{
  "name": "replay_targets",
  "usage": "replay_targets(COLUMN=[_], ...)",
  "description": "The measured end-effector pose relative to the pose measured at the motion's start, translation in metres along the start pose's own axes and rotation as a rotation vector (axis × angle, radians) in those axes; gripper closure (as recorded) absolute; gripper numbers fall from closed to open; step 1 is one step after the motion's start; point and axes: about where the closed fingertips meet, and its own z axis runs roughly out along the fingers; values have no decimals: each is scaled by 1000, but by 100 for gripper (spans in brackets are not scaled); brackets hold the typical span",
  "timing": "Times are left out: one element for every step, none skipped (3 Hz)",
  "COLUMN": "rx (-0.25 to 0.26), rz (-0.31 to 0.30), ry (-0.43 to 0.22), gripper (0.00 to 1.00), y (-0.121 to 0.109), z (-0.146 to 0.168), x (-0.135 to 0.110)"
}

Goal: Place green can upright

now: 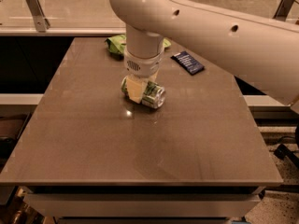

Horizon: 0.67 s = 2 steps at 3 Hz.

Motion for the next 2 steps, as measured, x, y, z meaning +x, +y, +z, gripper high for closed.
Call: replay_targets(rx=[1,1], rz=[-1,-1], ry=[-1,-1], gripper=[100,100], y=[0,0], z=[0,0], x=[0,0])
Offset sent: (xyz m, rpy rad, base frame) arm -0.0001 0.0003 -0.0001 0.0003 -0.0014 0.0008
